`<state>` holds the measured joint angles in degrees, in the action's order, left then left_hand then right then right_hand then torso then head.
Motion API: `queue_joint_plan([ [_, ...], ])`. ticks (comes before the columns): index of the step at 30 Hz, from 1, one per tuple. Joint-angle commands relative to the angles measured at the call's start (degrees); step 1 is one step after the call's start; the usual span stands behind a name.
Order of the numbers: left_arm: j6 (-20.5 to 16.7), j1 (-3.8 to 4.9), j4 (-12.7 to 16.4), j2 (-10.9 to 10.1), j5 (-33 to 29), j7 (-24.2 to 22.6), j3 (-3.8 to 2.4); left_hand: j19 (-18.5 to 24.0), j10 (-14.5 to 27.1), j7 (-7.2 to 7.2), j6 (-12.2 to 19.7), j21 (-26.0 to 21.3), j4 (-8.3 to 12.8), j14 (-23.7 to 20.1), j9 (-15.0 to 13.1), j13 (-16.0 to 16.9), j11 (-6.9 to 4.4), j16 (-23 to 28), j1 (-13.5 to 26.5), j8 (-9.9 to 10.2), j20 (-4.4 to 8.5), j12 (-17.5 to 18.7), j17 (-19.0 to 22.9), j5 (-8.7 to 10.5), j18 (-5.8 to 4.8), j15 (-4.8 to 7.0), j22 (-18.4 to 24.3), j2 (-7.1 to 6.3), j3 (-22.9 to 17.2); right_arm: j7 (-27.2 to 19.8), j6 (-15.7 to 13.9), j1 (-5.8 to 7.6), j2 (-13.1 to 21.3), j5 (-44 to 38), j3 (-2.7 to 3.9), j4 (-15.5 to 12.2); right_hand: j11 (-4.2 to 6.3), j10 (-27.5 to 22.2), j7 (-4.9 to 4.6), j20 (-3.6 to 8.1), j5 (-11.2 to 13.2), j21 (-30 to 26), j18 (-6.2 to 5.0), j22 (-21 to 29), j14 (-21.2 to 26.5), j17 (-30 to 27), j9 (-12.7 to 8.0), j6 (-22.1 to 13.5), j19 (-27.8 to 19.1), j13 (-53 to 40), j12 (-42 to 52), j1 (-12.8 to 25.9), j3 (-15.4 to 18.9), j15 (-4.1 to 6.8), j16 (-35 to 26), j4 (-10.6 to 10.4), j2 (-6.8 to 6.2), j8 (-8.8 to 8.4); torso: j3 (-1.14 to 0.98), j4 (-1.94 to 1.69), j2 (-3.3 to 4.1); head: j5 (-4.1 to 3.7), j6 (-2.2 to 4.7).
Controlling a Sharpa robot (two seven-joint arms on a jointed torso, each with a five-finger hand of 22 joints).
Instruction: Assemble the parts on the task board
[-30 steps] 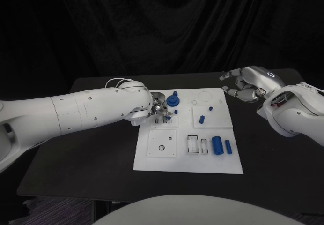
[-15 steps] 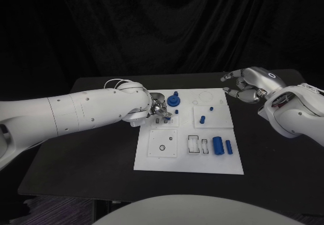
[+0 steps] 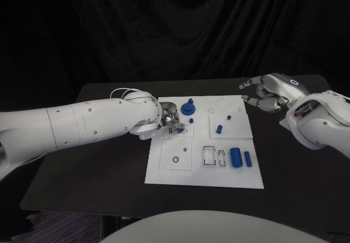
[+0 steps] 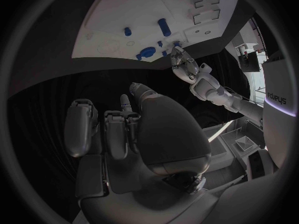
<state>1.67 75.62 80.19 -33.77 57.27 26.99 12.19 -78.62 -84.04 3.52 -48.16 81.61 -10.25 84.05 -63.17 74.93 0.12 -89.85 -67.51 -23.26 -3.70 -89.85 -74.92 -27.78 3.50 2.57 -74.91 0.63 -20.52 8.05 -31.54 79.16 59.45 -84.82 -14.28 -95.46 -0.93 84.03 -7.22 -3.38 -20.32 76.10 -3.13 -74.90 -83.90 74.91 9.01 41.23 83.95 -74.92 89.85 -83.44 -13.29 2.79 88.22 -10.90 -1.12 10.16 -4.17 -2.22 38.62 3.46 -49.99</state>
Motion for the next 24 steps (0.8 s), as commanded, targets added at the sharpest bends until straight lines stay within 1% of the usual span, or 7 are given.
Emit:
queue_joint_plan([
  [1, -1.08, -0.25, 0.39, -0.23, -0.11, -0.26, -0.05, 0.24, -5.96, 0.05, -0.36, -0.31, 0.16, 5.95, -0.17, 15.07, -0.36, -0.15, 0.36, 0.22, 0.03, -0.15, -15.08, 0.48, 0.42, 0.24, -1.62, -0.11, -0.44, 1.27, 0.67, -0.15, 0.10, -0.05, 0.04, -0.03, -0.55, 5.97, -0.05, -0.37, -0.31, -0.29, -0.07, -10.87, -5.57, 13.40, -0.10, 0.43, 0.63, -15.08, 0.15, -0.05, -0.39, -0.38, -0.26, 0.04, 0.45, -0.30, -0.03, -0.02, -0.03, 0.03, -0.01],
  [5, -1.32, -0.53, 0.50, -0.50, -0.11, -0.24, -0.05, 0.29, -5.96, 0.01, -0.59, -0.41, 0.14, 5.95, -0.45, 15.07, -0.39, -0.15, 0.89, 0.40, 0.05, -0.15, -15.08, 1.33, 0.43, 0.26, -1.61, -0.25, -0.87, 1.42, 0.92, -0.16, 0.11, -0.05, 0.04, -0.03, -0.55, 5.97, -0.04, -0.37, -0.36, -0.36, -0.08, -10.85, -5.55, 13.36, -0.12, 0.43, 0.60, -15.08, 0.15, -0.06, -0.44, -0.38, -0.31, 0.05, 0.45, -0.31, 0.00, 0.01, -0.03, 0.04, -0.01],
  [13, -1.77, -1.10, 0.71, -0.91, -0.11, -0.43, -0.05, 0.33, -5.96, -0.01, -0.67, -0.47, 0.16, 5.95, -0.59, 15.07, -0.40, -0.15, 1.09, 0.51, 0.06, -0.15, -15.08, 1.76, 0.45, 0.28, -1.58, -0.29, -1.08, 1.65, 1.34, -0.16, 0.17, -0.05, 0.04, -0.03, -0.54, 5.97, -0.02, -0.37, -0.40, -0.47, -0.11, -10.82, -5.53, 13.29, -0.13, 0.46, 0.56, -15.08, 0.15, -0.05, -0.48, -0.38, -0.39, 0.06, 0.45, -0.32, -0.06, 0.02, -0.06, 0.01, -0.01],
  [15, -2.24, -1.27, 0.69, -1.02, -0.11, -0.71, -0.05, 0.37, -5.96, 0.01, -0.71, -0.54, 0.14, 5.95, -0.74, 15.07, -0.40, -0.15, 1.34, 0.67, 0.07, -0.15, -15.08, 2.38, 0.46, 0.28, -1.57, -0.32, -1.27, 1.69, 1.46, -0.16, 0.16, -0.05, 0.04, -0.04, -0.54, 5.97, -0.02, -0.37, -0.40, -0.47, -0.11, -10.82, -5.53, 13.29, -0.13, 0.46, 0.56, -15.08, 0.15, -0.05, -0.48, -0.38, -0.39, 0.06, 0.45, -0.32, -0.05, 0.03, -0.05, 0.03, -0.01],
  [16, -2.49, -1.33, 0.67, -1.06, -0.11, -0.90, -0.05, 0.40, -5.96, 0.02, -0.76, -0.61, 0.07, 5.95, -0.93, 15.07, -0.39, -0.15, 1.70, 0.89, 0.06, -0.15, -15.08, 3.69, 0.46, 0.28, -1.57, -0.33, -1.43, 1.70, 1.51, -0.16, 0.16, -0.05, 0.04, -0.04, -0.53, 5.97, 0.00, -0.38, -0.44, -0.59, -0.13, -10.78, -5.51, 13.22, -0.15, 0.51, 0.51, -15.08, 0.15, -0.04, -0.54, -0.38, -0.48, 0.07, 0.45, -0.31, -0.05, 0.04, -0.03, 0.04, -0.01],
  [17, -2.75, -1.38, 0.65, -1.10, -0.11, -1.10, -0.05, 0.44, -5.96, 0.02, -0.81, -0.67, 0.06, 5.95, -1.01, 15.07, -0.39, -0.15, 1.82, 0.97, 0.07, -0.15, -15.08, 4.18, 0.48, 0.27, -1.54, -0.32, -1.51, 1.72, 1.56, -0.17, 0.16, -0.05, 0.04, -0.05, -0.53, 5.97, 0.00, -0.38, -0.44, -0.59, -0.13, -10.78, -5.51, 13.22, -0.15, 0.51, 0.51, -15.08, 0.15, -0.04, -0.54, -0.38, -0.48, 0.07, 0.45, -0.31, -0.05, 0.05, -0.03, 0.04, -0.01],
  [24, -4.92, -1.66, 0.78, -1.41, -0.11, -3.03, -0.05, 0.64, -5.96, 0.01, -0.83, -0.88, 0.09, 5.95, -1.26, 15.07, -0.37, -0.15, 1.98, 1.24, 0.06, -0.15, -15.08, 5.08, 0.54, 0.26, -1.37, -0.16, -1.82, 1.84, 1.87, -0.18, 0.20, -0.05, 0.04, -0.06, -0.52, 5.97, 0.03, -0.38, -0.46, -0.61, -0.14, -10.78, -5.49, 13.15, -0.16, 0.55, 0.50, -15.08, 0.15, -0.04, -0.58, -0.38, -0.56, 0.08, 0.44, -0.31, -0.03, 0.02, 0.01, 0.14, -0.01],
])
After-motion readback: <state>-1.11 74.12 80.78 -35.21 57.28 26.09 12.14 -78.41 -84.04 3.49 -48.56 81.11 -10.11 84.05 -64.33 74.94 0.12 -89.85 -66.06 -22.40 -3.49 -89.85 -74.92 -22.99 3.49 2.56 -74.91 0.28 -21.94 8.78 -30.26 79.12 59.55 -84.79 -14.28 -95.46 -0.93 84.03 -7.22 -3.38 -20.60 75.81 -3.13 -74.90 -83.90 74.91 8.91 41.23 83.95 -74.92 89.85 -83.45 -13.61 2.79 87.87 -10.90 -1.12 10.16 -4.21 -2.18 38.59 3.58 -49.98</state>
